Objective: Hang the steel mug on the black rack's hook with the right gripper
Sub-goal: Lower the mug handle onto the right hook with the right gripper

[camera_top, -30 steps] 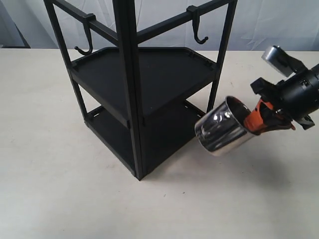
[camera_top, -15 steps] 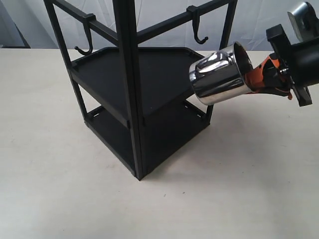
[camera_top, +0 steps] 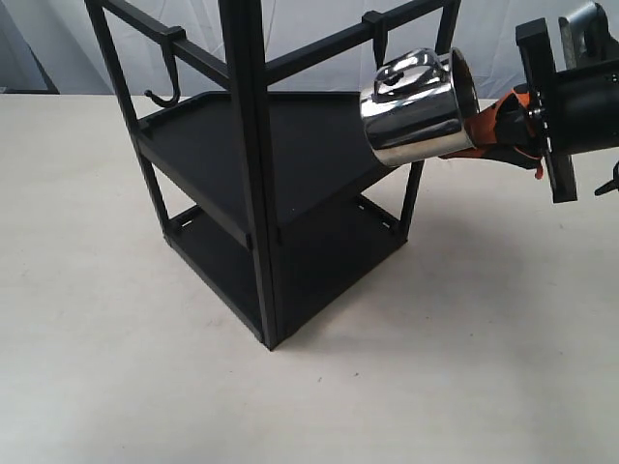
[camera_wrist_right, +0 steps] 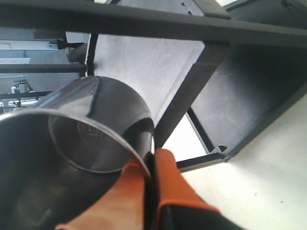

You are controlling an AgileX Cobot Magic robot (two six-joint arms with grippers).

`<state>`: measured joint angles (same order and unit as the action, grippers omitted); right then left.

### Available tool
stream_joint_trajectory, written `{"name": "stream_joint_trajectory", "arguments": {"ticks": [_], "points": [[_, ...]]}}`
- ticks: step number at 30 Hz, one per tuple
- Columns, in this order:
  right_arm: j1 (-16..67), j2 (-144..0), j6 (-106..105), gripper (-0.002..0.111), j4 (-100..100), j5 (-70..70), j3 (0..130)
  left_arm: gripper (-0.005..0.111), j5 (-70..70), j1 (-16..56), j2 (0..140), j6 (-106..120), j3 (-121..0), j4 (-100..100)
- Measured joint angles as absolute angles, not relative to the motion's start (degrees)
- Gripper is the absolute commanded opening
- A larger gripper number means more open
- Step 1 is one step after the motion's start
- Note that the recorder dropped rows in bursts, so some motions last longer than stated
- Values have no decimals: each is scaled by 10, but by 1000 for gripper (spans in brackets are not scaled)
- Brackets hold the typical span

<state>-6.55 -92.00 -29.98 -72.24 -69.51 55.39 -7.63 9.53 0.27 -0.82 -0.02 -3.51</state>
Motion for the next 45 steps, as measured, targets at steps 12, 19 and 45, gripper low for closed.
{"name": "stream_joint_trajectory", "arguments": {"ticks": [12,19,45], "points": [[-65,-964,-298,-1,-737,-709,555,2,-76,95,3,-8,0,-35],[-65,-974,-301,-1,-740,-715,555,2,-76,95,3,-8,0,-35],[-64,-975,-315,53,-737,-673,556,2,-76,95,3,-8,0,-35]]}}
